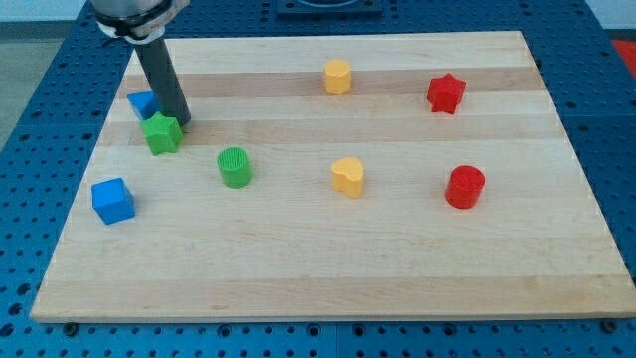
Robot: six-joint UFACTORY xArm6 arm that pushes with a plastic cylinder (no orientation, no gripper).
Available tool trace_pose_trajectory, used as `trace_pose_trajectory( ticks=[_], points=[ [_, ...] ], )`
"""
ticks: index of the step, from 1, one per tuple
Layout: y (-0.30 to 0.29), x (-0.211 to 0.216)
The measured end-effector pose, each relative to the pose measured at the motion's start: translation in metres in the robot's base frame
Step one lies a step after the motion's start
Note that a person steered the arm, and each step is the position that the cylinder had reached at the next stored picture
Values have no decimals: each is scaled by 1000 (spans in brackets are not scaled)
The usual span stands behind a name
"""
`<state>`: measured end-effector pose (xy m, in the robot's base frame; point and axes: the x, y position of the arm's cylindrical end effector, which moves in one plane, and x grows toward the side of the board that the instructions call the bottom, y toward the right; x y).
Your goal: Slide the green circle towards the center left
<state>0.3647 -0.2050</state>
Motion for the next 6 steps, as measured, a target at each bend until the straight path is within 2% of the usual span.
trace_pose_trajectory(
  ticks=[1, 3, 5, 6],
  points=[
    [29, 0],
    [133, 16],
    [133, 83],
    [115, 87]
  ],
)
